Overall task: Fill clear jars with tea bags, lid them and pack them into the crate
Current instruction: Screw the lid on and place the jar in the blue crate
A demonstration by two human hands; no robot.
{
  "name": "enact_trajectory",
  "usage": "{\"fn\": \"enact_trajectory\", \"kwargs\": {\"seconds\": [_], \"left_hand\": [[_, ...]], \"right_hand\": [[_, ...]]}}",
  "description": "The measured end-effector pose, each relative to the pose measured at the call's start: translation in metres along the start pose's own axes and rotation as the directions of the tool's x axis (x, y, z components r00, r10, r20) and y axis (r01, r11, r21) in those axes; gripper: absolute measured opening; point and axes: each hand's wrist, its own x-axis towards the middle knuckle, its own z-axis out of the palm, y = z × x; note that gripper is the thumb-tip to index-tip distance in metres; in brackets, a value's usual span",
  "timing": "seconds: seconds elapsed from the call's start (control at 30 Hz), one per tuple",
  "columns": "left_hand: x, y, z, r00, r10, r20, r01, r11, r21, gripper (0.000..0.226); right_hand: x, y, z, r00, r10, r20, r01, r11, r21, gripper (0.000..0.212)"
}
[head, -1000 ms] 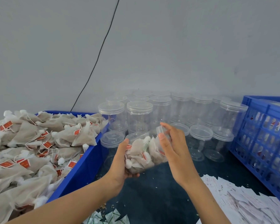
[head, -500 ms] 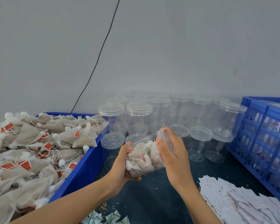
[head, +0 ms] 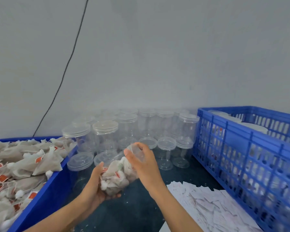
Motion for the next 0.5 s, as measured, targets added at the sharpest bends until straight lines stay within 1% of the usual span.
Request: {"fn": "enact_trajectory", "kwargs": {"seconds": [0.07,0.1,0.13,0.2,0.27,0.33,0.4,0.5], "left_hand": [[0.001,0.003,0.004,0.995,-0.082,0.049,0.086,0.993,-0.086,0.065],[0.001,0.006,0.008,0.99,-0.12,0.074,0.129,0.983,-0.131,0.064],[0.001,0.009,0.013,0.982,-0.156,0.104,0.172,0.969,-0.175,0.064],[0.001,0.014,0.027,0.966,-0.194,0.173,0.233,0.941,-0.245,0.064],[0.002,0.017,0.043,0.954,-0.185,0.236,0.251,0.922,-0.294,0.066],[0.005,0.019,0.061,0.945,-0.175,0.276,0.266,0.901,-0.342,0.068],[0.008,0.019,0.082,0.938,-0.172,0.302,0.279,0.89,-0.36,0.068],[0.014,0.02,0.118,0.926,-0.178,0.333,0.301,0.88,-0.366,0.073]], "right_hand": [[0.001,-0.009,-0.013,0.998,0.062,0.016,-0.062,0.998,0.033,0.072],[0.002,-0.015,-0.02,0.997,0.08,0.022,-0.081,0.996,0.036,0.082],[0.003,-0.021,-0.026,0.996,0.087,0.027,-0.088,0.995,0.039,0.087],[0.006,-0.032,-0.041,0.995,0.096,0.027,-0.097,0.995,0.038,0.085],[0.007,-0.043,-0.055,0.995,0.1,0.016,-0.101,0.995,0.022,0.085],[0.01,-0.057,-0.071,0.994,0.109,0.0,-0.109,0.994,-0.007,0.09],[0.012,-0.069,-0.088,0.991,0.131,-0.034,-0.132,0.991,-0.023,0.095],[0.012,-0.086,-0.116,0.987,0.142,-0.077,-0.147,0.987,-0.069,0.095]]}}
